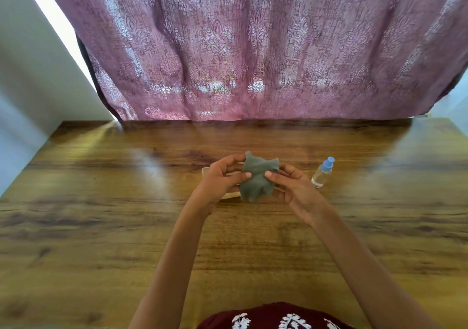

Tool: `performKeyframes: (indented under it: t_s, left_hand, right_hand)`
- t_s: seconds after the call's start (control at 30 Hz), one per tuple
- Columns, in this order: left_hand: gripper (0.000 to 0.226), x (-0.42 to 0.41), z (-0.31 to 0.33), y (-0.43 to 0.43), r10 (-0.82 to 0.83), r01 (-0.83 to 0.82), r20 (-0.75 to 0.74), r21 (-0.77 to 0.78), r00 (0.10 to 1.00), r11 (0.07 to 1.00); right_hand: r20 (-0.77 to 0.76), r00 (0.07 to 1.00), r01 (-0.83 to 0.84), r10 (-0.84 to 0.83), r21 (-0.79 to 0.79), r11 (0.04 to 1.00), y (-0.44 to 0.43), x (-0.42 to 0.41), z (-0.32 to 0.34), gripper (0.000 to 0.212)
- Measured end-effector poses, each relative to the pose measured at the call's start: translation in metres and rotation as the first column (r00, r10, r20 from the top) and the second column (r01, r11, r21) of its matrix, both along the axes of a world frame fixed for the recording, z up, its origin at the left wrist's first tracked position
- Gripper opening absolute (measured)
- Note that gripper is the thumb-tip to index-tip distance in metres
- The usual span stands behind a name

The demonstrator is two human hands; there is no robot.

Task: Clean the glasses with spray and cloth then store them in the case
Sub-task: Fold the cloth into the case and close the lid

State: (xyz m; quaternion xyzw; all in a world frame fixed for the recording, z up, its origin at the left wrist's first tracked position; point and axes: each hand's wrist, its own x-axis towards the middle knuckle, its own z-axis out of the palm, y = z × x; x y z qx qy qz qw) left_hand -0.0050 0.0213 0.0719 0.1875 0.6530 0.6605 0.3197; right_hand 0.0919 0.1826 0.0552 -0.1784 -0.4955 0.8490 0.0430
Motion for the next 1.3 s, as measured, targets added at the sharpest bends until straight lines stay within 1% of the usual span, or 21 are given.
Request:
performKeyframes:
  t_s: [0.07, 0.1, 0.2, 0.27, 0.37, 0.43, 0.53, 0.6, 0.67, 0.87, 1.0, 1.07, 1.17, 1.2, 1.23, 1.27, 1.3]
  left_hand:
    - [0.025, 0.001, 0.002, 0.0, 0.059, -0.053, -0.093, 0.064, 0.994, 0.997]
    - [0.021, 0.001, 0.003, 0.0, 0.08, -0.068, -0.136, 0.093, 0.987, 0.993]
    - [0.022, 0.003, 0.007, 0.001, 0.101, -0.07, -0.208, 0.15, 0.973, 0.986]
    - [0.023, 0.004, 0.006, 0.003, 0.117, -0.083, -0.187, 0.179, 0.975, 0.98]
    - [0.016, 0.005, 0.003, 0.007, 0.146, -0.124, -0.1, 0.202, 0.984, 0.971]
    - [0.015, 0.005, 0.002, 0.008, 0.148, -0.136, -0.051, 0.194, 0.988, 0.972]
    - [0.018, 0.005, 0.0, 0.01, 0.129, -0.126, -0.009, 0.156, 0.992, 0.98]
    - [0.019, 0.006, -0.001, 0.01, 0.122, -0.125, 0.03, 0.142, 0.992, 0.982]
    - [0.019, 0.007, -0.001, 0.011, 0.105, -0.115, 0.071, 0.145, 0.992, 0.983]
    - [0.023, 0.009, -0.001, 0.013, 0.089, -0.114, 0.218, 0.103, 0.972, 0.988]
    - [0.037, 0.01, 0.001, 0.015, 0.037, -0.069, 0.309, 0.093, 0.95, 0.993]
    - [0.039, 0.011, 0.001, 0.013, 0.0, -0.03, 0.298, 0.096, 0.955, 0.995]
    - [0.032, 0.011, 0.0, 0.012, -0.062, 0.042, 0.207, 0.1, 0.976, 0.994]
    - [0.033, 0.011, 0.0, 0.012, -0.067, 0.046, 0.203, 0.11, 0.977, 0.993]
    - [0.034, 0.011, 0.0, 0.012, -0.064, 0.039, 0.209, 0.123, 0.976, 0.992]
    - [0.034, 0.01, 0.001, 0.011, -0.058, 0.029, 0.214, 0.137, 0.975, 0.99]
    - [0.033, 0.01, 0.002, 0.011, -0.053, 0.021, 0.217, 0.147, 0.975, 0.989]
  right_hand:
    - [-0.085, 0.996, 0.042, -0.036, 0.072, 0.997, -0.001, -0.001, 0.004, 0.023]
    - [-0.133, 0.99, 0.065, -0.049, 0.123, 0.99, -0.002, -0.002, 0.006, 0.025]
    - [-0.303, 0.953, 0.104, -0.001, 0.323, 0.941, 0.001, -0.005, 0.011, 0.051]
    - [-0.379, 0.924, 0.117, 0.053, 0.41, 0.904, 0.005, -0.006, 0.014, 0.054]
    - [-0.392, 0.916, 0.156, 0.089, 0.55, 0.821, 0.009, -0.007, 0.019, 0.055]
    - [-0.388, 0.919, 0.2, 0.068, 0.607, 0.769, 0.009, -0.007, 0.021, 0.058]
    - [-0.358, 0.933, 0.231, 0.018, 0.638, 0.735, 0.007, -0.006, 0.026, 0.049]
    - [-0.356, 0.934, 0.238, 0.023, 0.671, 0.703, 0.008, -0.006, 0.028, 0.042]
    - [-0.34, 0.94, 0.231, 0.025, 0.688, 0.688, 0.009, -0.005, 0.028, 0.04]
    - [-0.305, 0.952, 0.214, 0.007, 0.685, 0.697, 0.008, -0.002, 0.029, 0.038]
    - [-0.247, 0.968, 0.198, -0.048, 0.634, 0.747, 0.008, -0.001, 0.024, 0.036]
    - [-0.199, 0.977, 0.179, -0.069, 0.611, 0.771, 0.007, 0.0, 0.025, 0.03]
    - [-0.12, 0.989, 0.14, -0.087, 0.566, 0.813, 0.008, 0.001, 0.027, 0.022]
    - [-0.089, 0.993, 0.117, -0.083, 0.511, 0.851, 0.009, 0.001, 0.027, 0.019]
    - [-0.063, 0.996, 0.085, -0.065, 0.414, 0.906, 0.011, 0.002, 0.026, 0.017]
    - [-0.046, 0.998, 0.05, -0.039, 0.284, 0.957, 0.013, 0.002, 0.024, 0.022]
    - [-0.036, 0.999, 0.019, -0.014, 0.15, 0.988, 0.015, 0.003, 0.022, 0.034]
